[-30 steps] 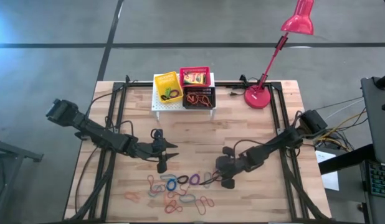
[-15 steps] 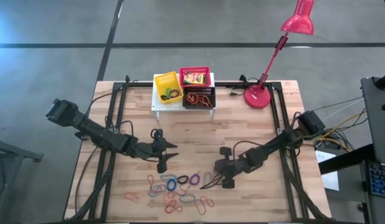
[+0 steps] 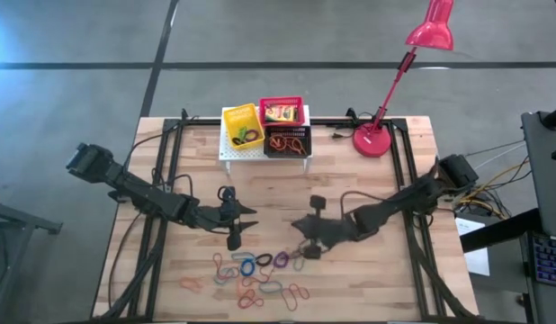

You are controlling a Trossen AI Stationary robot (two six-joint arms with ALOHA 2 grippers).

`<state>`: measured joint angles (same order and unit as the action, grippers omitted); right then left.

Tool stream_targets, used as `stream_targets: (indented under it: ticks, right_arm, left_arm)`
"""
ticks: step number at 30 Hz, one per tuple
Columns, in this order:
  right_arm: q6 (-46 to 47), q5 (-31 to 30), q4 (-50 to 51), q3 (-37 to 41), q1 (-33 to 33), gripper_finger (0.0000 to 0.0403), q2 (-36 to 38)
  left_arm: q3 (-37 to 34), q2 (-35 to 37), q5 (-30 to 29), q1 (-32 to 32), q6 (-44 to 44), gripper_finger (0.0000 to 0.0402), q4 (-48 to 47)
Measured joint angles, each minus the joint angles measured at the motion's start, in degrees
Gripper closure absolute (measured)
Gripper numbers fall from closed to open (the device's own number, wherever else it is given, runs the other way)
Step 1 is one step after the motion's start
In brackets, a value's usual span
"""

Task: Pick & Place Office Desk Supplies
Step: Put the orange rubber band into the black bin on the shelf

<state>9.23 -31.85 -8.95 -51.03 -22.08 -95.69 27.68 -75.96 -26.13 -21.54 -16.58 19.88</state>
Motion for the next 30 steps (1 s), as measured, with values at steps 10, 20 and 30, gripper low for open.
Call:
stream_targets:
  ticks: [10, 20, 30]
  right_arm:
    - [-12.25, -2.94, 4.43, -15.65, 12.86, 0.0394, 0.84]
    - [-12.39, -2.61, 24.65, -28.98, 26.25, 0.0394, 0.93]
    - [-8.56, 5.94, 29.4, -27.63, 31.71, 0.0394, 0.47]
  left_arm:
    - [0.02, 0.0, 0.0, 0.0, 0.0, 0.0238, -0.11]
    - [0.02, 0.0, 0.0, 0.0, 0.0, 0.0238, -0.11]
    - [0.02, 0.0, 0.0, 0.0, 0.01, 0.0238, -0.02]
